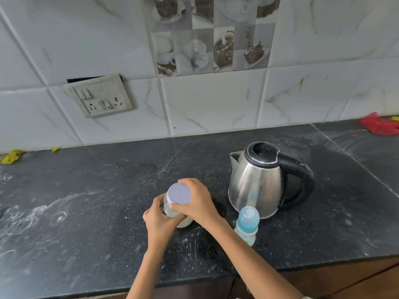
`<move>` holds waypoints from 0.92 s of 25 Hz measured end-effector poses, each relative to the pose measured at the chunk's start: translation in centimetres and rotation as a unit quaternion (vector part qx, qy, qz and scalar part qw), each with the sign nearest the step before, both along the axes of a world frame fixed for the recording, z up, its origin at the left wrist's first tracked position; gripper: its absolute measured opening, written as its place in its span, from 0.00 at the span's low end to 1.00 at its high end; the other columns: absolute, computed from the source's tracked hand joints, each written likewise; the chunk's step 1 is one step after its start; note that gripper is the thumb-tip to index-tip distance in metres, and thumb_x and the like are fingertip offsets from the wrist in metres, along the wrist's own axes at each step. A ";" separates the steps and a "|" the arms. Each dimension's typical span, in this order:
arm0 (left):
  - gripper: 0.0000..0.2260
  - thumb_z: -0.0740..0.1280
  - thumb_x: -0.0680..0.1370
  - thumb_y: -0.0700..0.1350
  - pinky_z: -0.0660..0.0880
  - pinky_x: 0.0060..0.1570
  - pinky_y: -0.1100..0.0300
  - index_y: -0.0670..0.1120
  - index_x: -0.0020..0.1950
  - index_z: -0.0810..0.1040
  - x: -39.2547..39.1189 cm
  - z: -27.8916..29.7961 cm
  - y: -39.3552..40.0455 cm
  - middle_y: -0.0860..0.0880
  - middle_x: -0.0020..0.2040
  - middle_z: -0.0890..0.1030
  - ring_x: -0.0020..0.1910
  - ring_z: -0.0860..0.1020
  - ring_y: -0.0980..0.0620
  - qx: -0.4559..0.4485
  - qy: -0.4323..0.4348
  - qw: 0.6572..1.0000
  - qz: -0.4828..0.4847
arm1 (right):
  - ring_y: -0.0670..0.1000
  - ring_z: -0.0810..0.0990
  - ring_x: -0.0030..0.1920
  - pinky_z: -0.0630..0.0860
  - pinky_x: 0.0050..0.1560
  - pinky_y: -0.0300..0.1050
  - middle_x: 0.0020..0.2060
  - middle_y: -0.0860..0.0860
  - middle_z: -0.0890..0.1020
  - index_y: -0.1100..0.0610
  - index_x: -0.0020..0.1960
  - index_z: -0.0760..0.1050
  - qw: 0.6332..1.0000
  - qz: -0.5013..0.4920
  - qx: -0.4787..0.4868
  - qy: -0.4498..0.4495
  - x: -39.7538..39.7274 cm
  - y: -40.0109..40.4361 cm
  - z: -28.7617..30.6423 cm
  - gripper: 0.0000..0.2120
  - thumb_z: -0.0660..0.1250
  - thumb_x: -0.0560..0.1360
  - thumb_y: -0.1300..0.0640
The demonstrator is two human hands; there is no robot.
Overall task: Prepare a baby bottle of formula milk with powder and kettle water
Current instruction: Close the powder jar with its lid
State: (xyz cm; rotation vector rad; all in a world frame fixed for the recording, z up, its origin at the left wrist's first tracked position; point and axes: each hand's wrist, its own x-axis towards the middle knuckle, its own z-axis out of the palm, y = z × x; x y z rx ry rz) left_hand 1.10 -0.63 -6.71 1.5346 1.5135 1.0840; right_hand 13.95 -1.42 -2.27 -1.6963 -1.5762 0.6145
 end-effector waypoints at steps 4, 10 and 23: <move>0.32 0.77 0.54 0.60 0.77 0.49 0.45 0.63 0.56 0.71 -0.6 -1.0 -0.1 0.59 0.53 0.78 0.55 0.74 0.45 0.009 0.005 1.000 0.010 | 0.52 0.71 0.65 0.70 0.62 0.46 0.65 0.50 0.75 0.54 0.67 0.72 0.997 0.052 -0.050 -0.038 0.3 0.3 1.0 0.32 0.77 0.66 0.51; 0.33 0.77 0.54 0.57 0.75 0.52 0.41 0.60 0.56 0.71 -0.7 -1.5 0.1 0.58 0.53 0.78 0.60 0.72 0.41 -0.003 0.001 1.000 0.013 | 0.51 0.72 0.65 0.71 0.63 0.44 0.67 0.48 0.74 0.56 0.67 0.75 0.984 0.144 -0.081 -0.071 -0.4 0.8 2.2 0.31 0.76 0.64 0.60; 0.31 0.78 0.55 0.61 0.69 0.50 0.60 0.59 0.55 0.73 -0.4 -0.9 -0.9 0.60 0.51 0.78 0.59 0.71 0.51 0.007 -0.024 1.000 0.006 | 0.40 0.73 0.57 0.67 0.50 0.29 0.62 0.45 0.75 0.49 0.57 0.83 0.988 0.134 -0.066 0.027 1.0 0.8 2.6 0.26 0.75 0.61 0.67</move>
